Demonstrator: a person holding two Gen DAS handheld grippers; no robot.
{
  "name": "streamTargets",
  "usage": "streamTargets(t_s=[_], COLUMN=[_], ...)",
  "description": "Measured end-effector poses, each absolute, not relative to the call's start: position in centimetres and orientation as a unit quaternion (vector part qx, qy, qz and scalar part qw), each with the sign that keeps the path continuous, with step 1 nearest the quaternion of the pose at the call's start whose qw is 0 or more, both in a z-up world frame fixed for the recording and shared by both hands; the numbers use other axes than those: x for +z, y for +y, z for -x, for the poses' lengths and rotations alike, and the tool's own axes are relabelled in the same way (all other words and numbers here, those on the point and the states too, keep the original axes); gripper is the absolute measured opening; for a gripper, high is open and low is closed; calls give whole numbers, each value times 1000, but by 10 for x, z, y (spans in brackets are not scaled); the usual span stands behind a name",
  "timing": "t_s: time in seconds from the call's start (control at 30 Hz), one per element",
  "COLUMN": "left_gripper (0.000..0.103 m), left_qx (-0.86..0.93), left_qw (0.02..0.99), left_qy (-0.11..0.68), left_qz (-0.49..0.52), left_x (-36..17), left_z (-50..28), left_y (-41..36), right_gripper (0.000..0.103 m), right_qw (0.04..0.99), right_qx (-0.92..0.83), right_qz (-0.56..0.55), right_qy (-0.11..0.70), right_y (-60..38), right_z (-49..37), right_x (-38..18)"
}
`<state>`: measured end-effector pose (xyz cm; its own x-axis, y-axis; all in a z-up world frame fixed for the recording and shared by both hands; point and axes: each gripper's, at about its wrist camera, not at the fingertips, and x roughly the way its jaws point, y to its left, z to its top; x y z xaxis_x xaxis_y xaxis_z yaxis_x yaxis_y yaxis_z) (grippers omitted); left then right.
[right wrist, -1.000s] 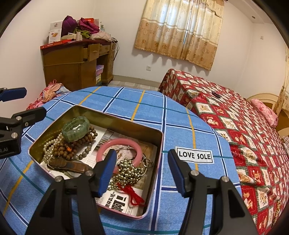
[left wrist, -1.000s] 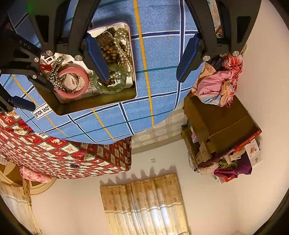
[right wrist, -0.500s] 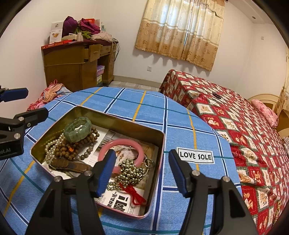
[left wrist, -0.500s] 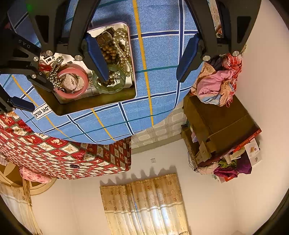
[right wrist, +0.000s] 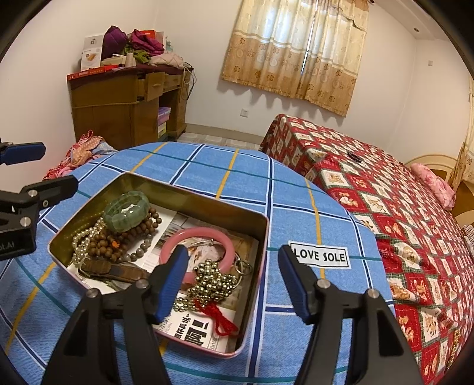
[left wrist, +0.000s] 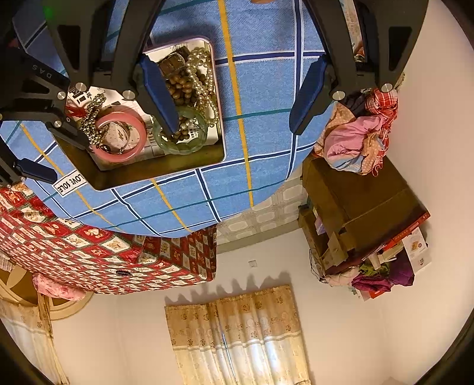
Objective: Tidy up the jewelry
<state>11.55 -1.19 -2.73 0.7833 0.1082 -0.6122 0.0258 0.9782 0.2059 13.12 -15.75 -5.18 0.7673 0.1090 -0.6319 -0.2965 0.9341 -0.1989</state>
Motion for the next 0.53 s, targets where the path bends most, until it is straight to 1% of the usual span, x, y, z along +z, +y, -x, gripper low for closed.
streamTargets(t_s=[0.53], left_gripper=[77], left_qx=[33], left_qw=[939], left_qy=[322], left_qz=[-113], left_x=[-29], left_z=[-114], left_y=[-12], right_gripper=[66], right_qw=[928], right_qx=[110], right_qz=[146], right_qy=[324], right_y=[-158], right_z=[-130], right_x=[-53])
